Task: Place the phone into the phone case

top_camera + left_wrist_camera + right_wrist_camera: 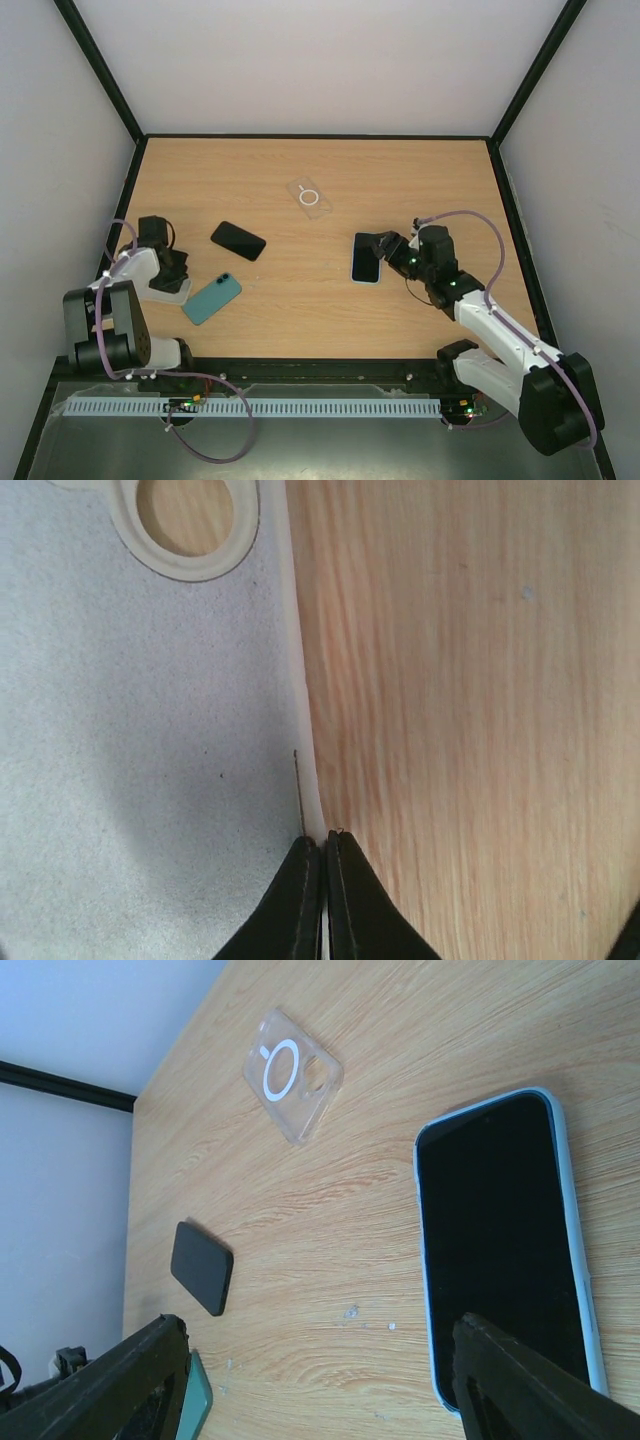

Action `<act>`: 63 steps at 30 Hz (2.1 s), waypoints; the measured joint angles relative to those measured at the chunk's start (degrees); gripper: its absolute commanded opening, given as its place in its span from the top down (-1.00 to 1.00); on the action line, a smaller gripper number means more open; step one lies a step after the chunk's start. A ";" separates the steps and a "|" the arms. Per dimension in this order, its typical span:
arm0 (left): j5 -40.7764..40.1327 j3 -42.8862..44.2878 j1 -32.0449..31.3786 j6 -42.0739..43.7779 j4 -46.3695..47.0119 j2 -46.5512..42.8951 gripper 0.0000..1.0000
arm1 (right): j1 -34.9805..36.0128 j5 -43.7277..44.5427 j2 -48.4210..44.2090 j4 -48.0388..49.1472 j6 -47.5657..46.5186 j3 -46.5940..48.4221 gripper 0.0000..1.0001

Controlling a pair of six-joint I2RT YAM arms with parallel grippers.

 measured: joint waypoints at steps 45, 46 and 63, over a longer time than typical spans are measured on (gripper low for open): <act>1.81 12.20 -62.16 6.71 11.96 7.82 0.95 | 0.24 2.82 -4.24 -7.04 -1.16 -1.20 -0.39; 1.79 12.26 -62.16 6.73 11.93 8.00 0.95 | 0.24 2.82 -4.24 -7.04 -1.18 -1.20 -0.39; -5.49 18.80 -58.34 7.41 0.33 9.03 -0.77 | 0.24 2.80 -4.28 -7.04 -1.60 -1.20 -0.39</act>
